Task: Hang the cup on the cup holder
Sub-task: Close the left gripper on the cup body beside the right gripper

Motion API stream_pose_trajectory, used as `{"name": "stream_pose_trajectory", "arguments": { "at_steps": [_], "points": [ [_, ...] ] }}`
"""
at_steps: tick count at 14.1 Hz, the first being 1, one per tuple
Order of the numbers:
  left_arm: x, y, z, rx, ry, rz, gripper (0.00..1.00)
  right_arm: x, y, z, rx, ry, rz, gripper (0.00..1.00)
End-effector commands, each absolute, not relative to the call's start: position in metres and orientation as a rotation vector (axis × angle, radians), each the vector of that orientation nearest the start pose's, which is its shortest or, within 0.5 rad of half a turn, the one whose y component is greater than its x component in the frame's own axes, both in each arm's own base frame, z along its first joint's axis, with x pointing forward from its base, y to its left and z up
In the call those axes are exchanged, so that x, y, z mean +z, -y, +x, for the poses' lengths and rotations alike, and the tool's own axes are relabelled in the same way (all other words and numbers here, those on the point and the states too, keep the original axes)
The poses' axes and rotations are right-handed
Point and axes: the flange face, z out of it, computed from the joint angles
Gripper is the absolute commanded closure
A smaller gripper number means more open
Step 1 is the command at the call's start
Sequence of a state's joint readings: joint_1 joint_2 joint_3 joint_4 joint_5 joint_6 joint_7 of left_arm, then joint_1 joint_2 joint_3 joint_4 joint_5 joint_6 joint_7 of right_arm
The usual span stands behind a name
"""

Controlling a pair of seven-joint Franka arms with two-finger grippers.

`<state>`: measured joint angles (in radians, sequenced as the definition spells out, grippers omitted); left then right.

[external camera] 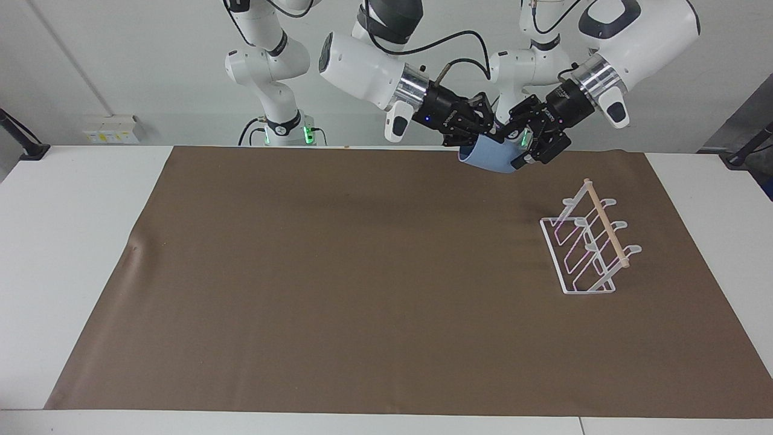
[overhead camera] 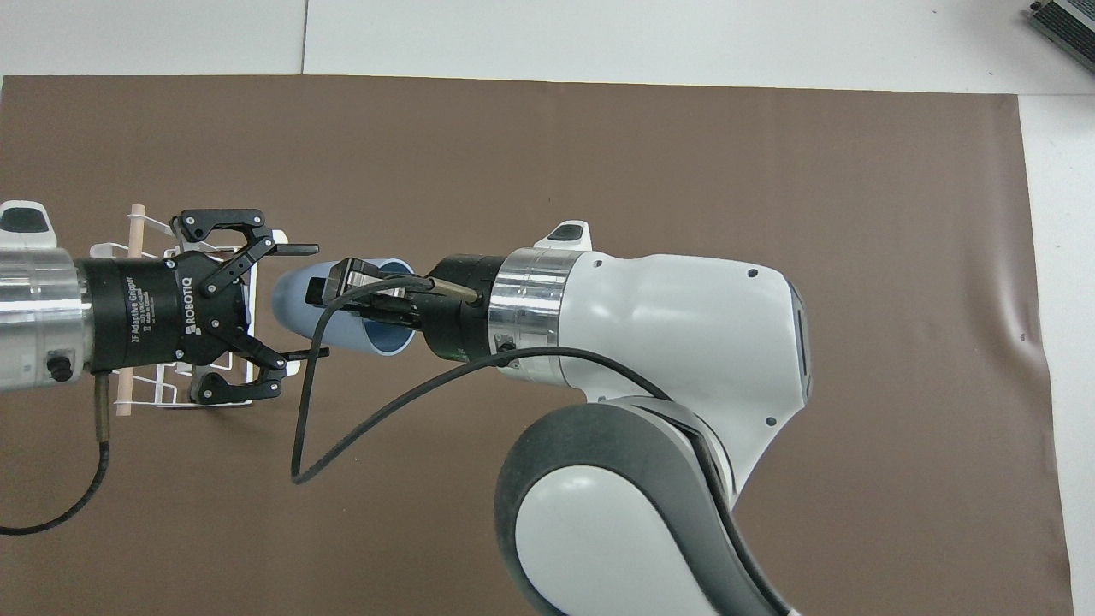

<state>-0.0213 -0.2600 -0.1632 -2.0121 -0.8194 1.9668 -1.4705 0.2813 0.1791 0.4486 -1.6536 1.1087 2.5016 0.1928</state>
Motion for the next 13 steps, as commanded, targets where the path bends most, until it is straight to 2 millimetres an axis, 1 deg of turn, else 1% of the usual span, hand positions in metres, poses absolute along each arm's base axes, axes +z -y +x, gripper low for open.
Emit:
{"name": "stream_pose_trajectory", "arguments": {
  "at_steps": [1,2,3,9,10,11,12,13],
  "points": [
    [0.597,0.148,0.476,-0.481,-1.683,1.779,0.55,0.588,-0.419,0.514,-0.118,-0.187,-1.985,1.00],
    [0.597,0.148,0.476,-0.480,-1.681,1.781,0.97,0.588,-0.420,0.514,-0.116,-0.186,-1.986,1.00],
    [0.597,0.149,0.475,-0.474,-1.670,1.803,1.00,0.588,-0.419,0.514,-0.117,-0.187,-1.986,1.00],
    [0.596,0.142,0.476,-0.487,-1.682,1.801,1.00,0.583,-0.420,0.514,-0.108,-0.192,-1.992,1.00],
    [0.597,0.141,0.476,-0.486,-1.683,1.798,1.00,0.584,-0.419,0.514,-0.110,-0.194,-1.990,0.67],
    [0.596,0.141,0.476,-0.486,-1.684,1.799,1.00,0.584,-0.419,0.514,-0.108,-0.196,-1.991,0.38],
    [0.598,0.139,0.476,-0.487,-1.683,1.801,1.00,0.584,-0.419,0.514,-0.106,-0.203,-1.989,0.00],
    [0.598,0.134,0.477,-0.491,-1.690,1.802,1.00,0.584,-0.419,0.514,-0.107,-0.204,-1.989,0.00]
  ]
}}
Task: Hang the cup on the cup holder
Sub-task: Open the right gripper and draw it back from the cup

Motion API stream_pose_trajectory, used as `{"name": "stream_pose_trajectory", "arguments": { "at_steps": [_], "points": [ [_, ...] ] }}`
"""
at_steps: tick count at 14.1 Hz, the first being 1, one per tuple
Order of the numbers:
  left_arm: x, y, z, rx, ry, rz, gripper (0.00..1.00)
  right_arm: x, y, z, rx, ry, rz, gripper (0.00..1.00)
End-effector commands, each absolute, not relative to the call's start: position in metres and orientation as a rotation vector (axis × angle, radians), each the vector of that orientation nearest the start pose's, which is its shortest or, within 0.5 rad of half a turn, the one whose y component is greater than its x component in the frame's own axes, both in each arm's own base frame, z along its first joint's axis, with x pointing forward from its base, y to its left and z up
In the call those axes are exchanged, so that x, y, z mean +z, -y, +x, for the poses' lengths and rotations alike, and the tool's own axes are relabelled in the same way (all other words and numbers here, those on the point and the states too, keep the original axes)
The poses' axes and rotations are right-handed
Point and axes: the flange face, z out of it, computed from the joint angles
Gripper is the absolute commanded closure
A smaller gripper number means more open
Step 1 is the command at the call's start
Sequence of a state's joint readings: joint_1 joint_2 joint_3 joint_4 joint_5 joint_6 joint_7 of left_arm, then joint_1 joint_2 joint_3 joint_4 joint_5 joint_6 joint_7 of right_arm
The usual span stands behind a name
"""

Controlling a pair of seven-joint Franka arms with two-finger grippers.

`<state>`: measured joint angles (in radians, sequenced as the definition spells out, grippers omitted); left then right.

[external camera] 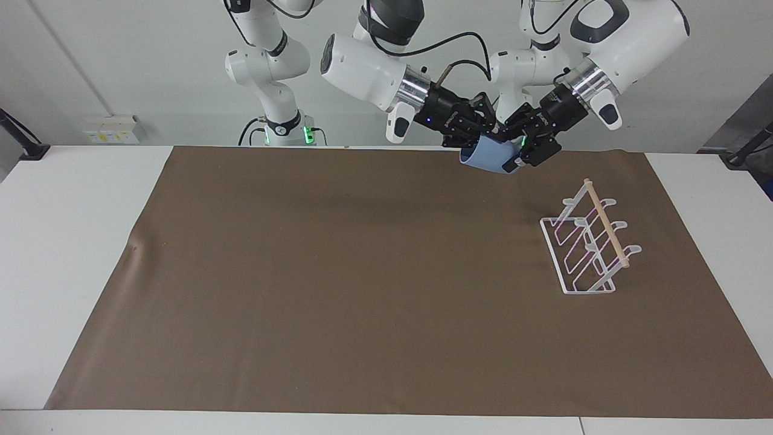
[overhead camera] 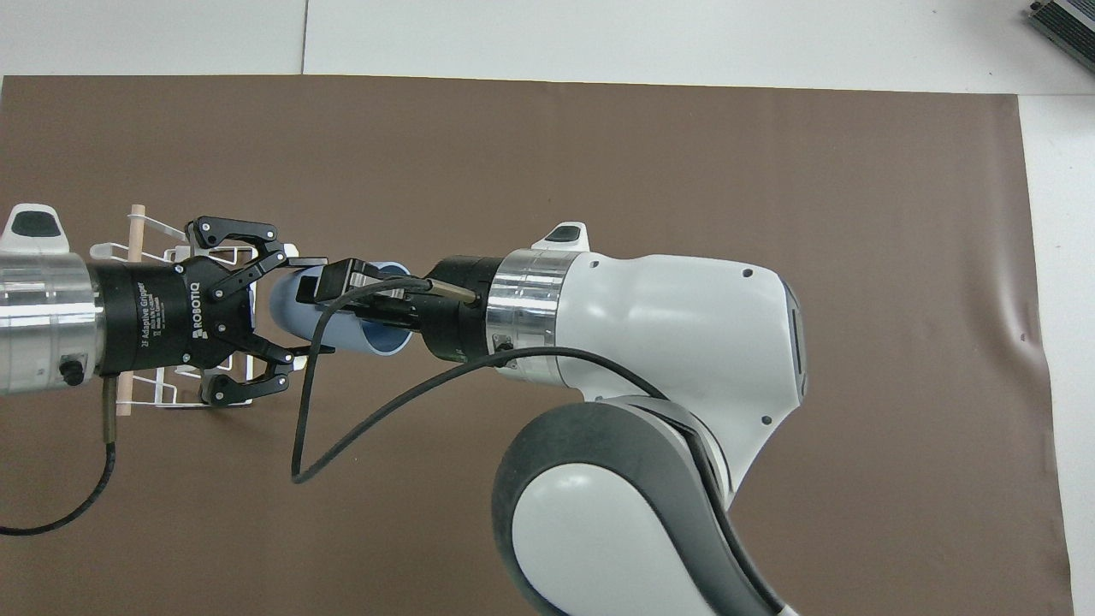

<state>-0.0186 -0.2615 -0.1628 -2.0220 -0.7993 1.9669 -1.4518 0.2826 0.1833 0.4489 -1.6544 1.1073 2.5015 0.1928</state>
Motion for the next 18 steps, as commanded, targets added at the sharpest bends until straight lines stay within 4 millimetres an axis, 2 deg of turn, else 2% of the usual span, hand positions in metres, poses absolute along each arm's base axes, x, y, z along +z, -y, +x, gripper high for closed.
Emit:
{"name": "stream_pose_trajectory", "arguments": {
  "at_steps": [1,3,5,7,9,11,13,14,16,18],
  "points": [
    [0.596,0.127,0.478,-0.476,-1.704,1.829,1.00,0.585,-0.419,0.514,-0.108,-0.203,-1.988,0.00],
    [0.595,0.123,0.479,-0.434,-1.721,1.883,1.00,0.585,-0.418,0.515,-0.111,-0.202,-1.988,0.00],
    [0.596,0.117,0.480,-0.324,-1.747,2.011,1.00,0.585,-0.414,0.518,-0.169,-0.135,-2.010,0.00],
    [0.593,0.116,0.478,-0.180,-1.768,2.164,1.00,0.582,-0.404,0.527,-0.305,0.066,-2.086,0.00],
    [0.589,0.122,0.475,-0.019,-1.768,2.327,1.00,0.580,-0.393,0.533,-0.364,0.235,-2.181,0.00],
    [0.588,0.121,0.475,0.127,-1.763,2.438,1.00,0.578,-0.388,0.532,-0.389,0.460,-2.344,0.00],
    [0.586,0.114,0.475,0.261,-1.765,2.519,1.00,0.580,-0.386,0.526,-0.367,0.600,-2.462,0.00],
    [0.587,0.110,0.477,0.335,-1.756,2.553,1.00,0.580,-0.381,0.523,-0.347,0.636,-2.539,0.00],
    [0.592,0.100,0.487,0.520,-1.719,2.573,1.00,0.591,-0.369,0.516,-0.329,0.735,-2.721,0.00],
    [0.592,0.087,0.494,0.634,-1.692,2.566,1.00,0.604,-0.354,0.511,-0.284,0.788,-2.906,0.00]
  ]
}}
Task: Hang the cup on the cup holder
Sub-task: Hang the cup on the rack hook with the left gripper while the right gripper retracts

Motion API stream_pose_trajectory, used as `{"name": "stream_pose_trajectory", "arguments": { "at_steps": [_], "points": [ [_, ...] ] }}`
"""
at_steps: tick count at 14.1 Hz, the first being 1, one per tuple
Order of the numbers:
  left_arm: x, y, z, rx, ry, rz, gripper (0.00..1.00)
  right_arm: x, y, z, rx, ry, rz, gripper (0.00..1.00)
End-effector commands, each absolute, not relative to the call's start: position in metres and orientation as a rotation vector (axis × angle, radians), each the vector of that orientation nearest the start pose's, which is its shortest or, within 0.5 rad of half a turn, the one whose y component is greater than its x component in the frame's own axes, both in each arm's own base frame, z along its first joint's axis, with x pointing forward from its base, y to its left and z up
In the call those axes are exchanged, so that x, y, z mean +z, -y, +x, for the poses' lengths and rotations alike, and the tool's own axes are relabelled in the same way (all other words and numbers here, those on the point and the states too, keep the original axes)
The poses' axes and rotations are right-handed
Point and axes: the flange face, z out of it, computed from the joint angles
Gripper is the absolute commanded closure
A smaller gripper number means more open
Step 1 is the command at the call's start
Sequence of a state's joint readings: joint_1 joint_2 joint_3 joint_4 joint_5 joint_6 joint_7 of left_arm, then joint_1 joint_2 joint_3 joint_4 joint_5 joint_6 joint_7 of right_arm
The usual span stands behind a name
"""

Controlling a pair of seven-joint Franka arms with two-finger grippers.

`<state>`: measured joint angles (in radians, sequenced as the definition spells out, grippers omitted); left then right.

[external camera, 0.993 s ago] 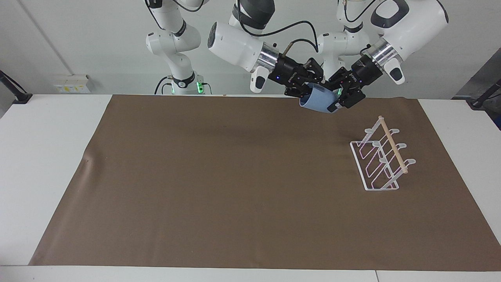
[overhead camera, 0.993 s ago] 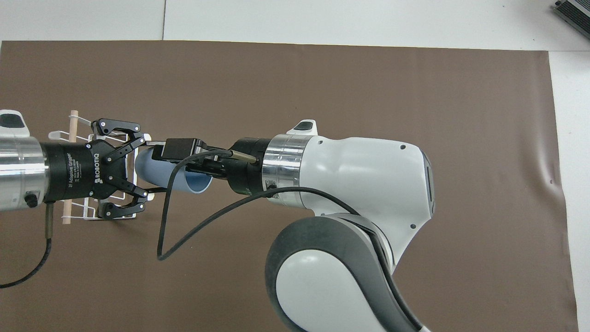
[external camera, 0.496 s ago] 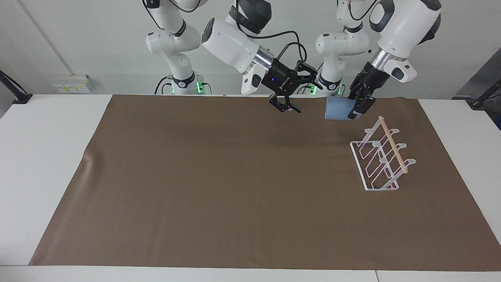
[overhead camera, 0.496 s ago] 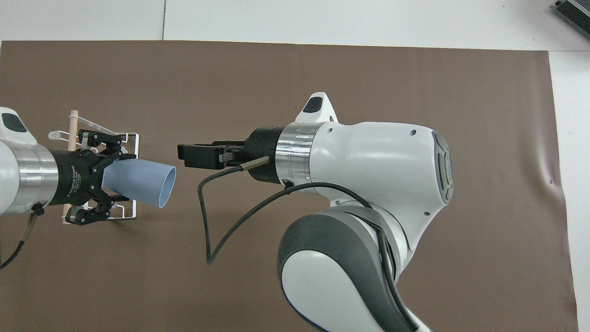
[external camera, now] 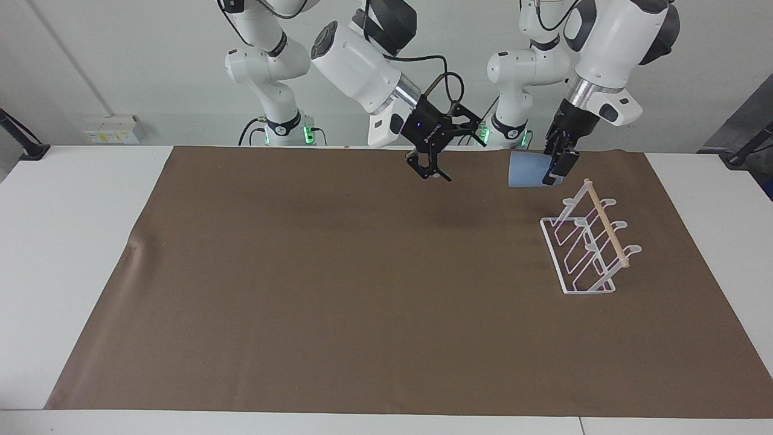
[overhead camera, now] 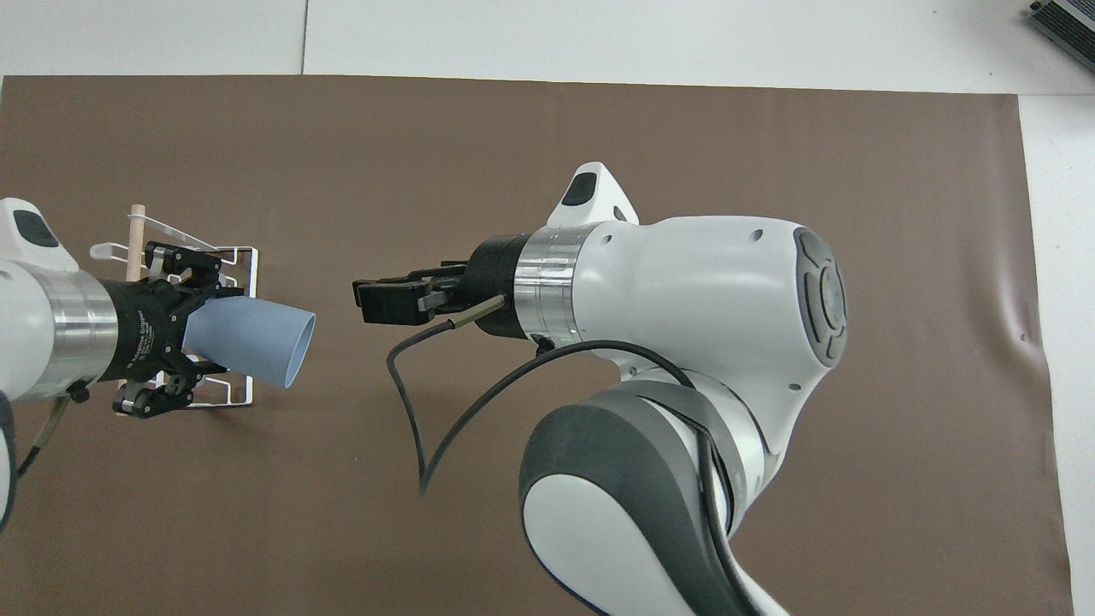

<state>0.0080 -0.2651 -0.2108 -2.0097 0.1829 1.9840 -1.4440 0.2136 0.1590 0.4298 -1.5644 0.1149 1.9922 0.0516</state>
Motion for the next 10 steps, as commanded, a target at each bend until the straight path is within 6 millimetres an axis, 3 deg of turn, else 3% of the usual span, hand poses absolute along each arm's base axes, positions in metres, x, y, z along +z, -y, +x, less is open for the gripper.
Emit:
{"name": "stream_pose_trajectory", "arguments": {
  "at_steps": [1,6,8,10],
  "points": [
    [0.591,0.080,0.498,-0.700,1.669,-2.562,1.00,0.609,-0.345,0.507,-0.282,0.784,-2.991,0.00],
    [0.586,0.062,0.508,-0.940,1.522,-2.526,1.00,0.629,-0.251,0.510,-0.091,0.574,-3.228,0.00],
    [0.573,0.061,0.512,-0.947,1.447,-2.519,1.00,0.631,-0.212,0.510,0.013,0.460,-3.280,0.00],
    [0.552,0.065,0.524,-0.934,1.369,-2.511,1.00,0.621,-0.176,0.513,0.124,0.350,-3.312,0.00]
  ]
}}
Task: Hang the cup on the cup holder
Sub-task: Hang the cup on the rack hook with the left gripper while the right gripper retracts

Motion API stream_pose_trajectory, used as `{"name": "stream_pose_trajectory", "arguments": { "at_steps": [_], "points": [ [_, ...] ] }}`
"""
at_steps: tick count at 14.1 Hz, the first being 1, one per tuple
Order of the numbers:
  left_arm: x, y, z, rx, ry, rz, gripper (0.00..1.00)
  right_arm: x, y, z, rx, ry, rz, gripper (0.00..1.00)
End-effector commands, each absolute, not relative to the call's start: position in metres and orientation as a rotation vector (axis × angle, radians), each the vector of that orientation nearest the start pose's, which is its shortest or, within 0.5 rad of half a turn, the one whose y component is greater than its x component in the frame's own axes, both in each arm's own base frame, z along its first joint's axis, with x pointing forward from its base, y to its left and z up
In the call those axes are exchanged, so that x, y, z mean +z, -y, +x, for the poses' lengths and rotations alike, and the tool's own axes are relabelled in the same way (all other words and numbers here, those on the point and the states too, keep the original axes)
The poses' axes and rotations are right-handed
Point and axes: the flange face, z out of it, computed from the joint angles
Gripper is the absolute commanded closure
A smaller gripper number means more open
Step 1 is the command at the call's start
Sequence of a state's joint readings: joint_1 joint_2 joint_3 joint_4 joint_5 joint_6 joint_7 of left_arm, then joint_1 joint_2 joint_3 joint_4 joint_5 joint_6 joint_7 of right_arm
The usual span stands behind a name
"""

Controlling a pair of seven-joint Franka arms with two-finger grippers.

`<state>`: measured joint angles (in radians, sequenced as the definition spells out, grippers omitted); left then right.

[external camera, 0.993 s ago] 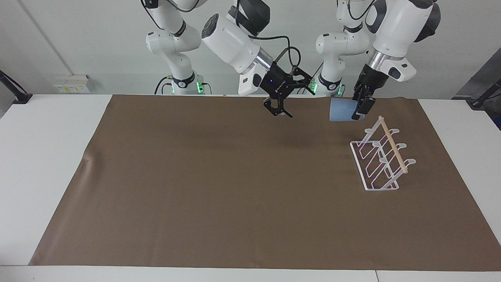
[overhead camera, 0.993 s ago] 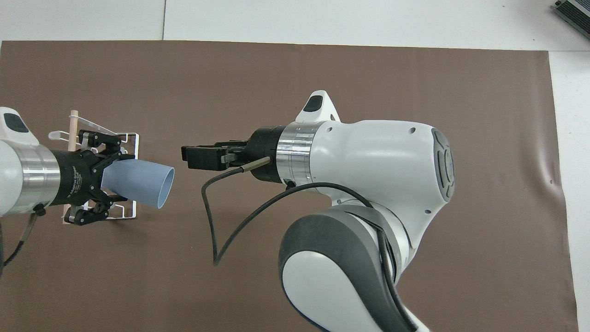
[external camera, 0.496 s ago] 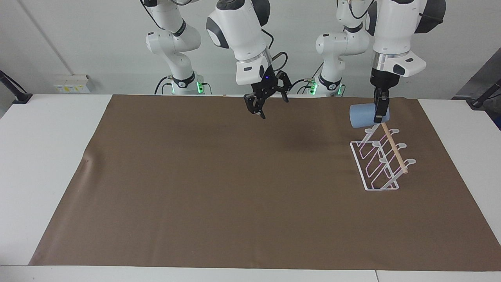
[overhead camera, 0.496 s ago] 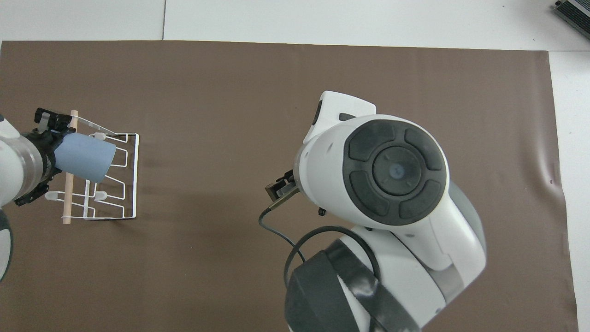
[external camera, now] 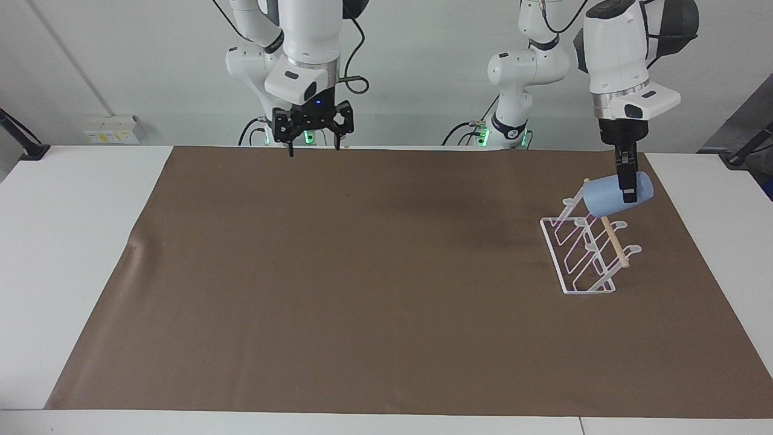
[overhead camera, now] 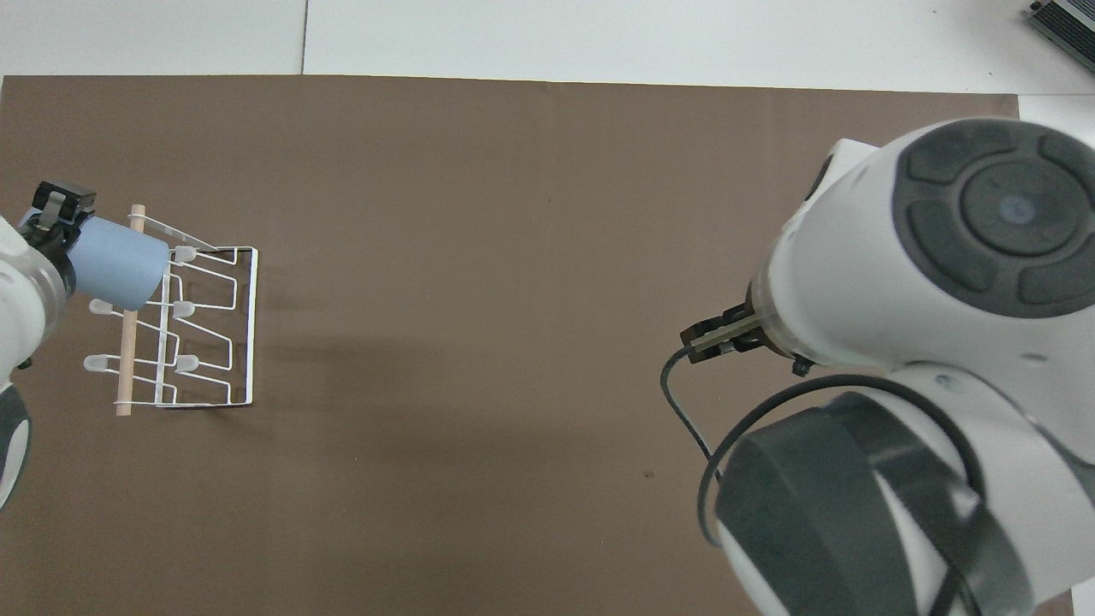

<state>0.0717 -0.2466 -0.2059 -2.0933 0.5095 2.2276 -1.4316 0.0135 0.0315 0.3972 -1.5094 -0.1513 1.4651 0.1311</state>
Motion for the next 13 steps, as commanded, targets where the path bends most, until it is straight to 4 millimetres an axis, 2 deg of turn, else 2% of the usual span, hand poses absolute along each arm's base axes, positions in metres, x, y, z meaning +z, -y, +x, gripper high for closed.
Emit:
{"name": "stream_pose_trajectory", "arguments": {
  "at_steps": [1,3,6,7,9,11,13],
  "points": [
    [0.551,0.066,0.526,-0.942,1.362,-2.516,1.00,0.611,-0.158,0.511,0.172,0.302,-3.321,0.00],
    [0.551,0.062,0.530,-1.009,1.305,-2.512,1.00,0.586,-0.130,0.500,0.262,0.209,-3.333,0.00],
    [0.532,0.062,0.541,-1.040,1.234,-2.487,1.00,0.558,-0.093,0.490,0.336,0.061,-3.279,0.00],
    [0.525,0.066,0.543,-1.050,1.242,-2.471,1.00,0.555,-0.070,0.491,0.331,-0.013,-3.236,0.00],
    [0.511,0.073,0.543,-1.066,1.255,-2.441,1.00,0.541,-0.049,0.483,0.353,-0.081,-3.216,0.00],
    [0.497,0.078,0.543,-1.067,1.211,-2.422,1.00,0.525,-0.047,0.472,0.335,-0.113,-3.179,0.00],
    [0.493,0.079,0.547,-1.071,1.226,-2.423,1.00,0.510,-0.044,0.463,0.322,-0.142,-3.157,0.00]
  ]
}}
